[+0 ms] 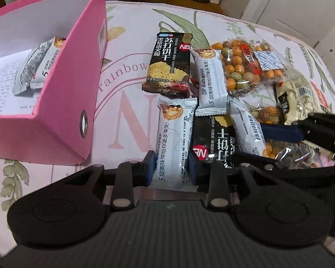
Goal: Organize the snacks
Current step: 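Grasp a white snack bar with the left tool while the right tool grasps another, then carry both white bars into the pink box and open both tools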
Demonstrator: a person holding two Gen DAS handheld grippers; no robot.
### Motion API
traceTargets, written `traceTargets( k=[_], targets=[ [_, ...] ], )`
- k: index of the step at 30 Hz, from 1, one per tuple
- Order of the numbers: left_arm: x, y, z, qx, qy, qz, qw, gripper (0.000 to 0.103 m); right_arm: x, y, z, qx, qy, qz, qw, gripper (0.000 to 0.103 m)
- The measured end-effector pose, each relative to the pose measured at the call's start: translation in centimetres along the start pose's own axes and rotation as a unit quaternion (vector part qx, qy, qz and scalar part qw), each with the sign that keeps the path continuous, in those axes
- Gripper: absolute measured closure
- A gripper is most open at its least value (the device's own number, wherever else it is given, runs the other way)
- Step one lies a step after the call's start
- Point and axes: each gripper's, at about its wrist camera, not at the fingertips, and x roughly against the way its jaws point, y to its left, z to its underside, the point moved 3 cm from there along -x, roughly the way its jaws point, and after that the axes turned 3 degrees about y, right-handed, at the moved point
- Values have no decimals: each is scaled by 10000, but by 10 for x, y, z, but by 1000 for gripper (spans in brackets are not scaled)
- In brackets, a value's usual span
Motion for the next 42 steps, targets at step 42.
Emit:
traceTargets(
  k=[42],
  targets=[
    [106, 32, 75, 345, 226, 260, 9988, 78, 57, 33, 47, -1890, 433, -1098, 9749, 71]
  ],
)
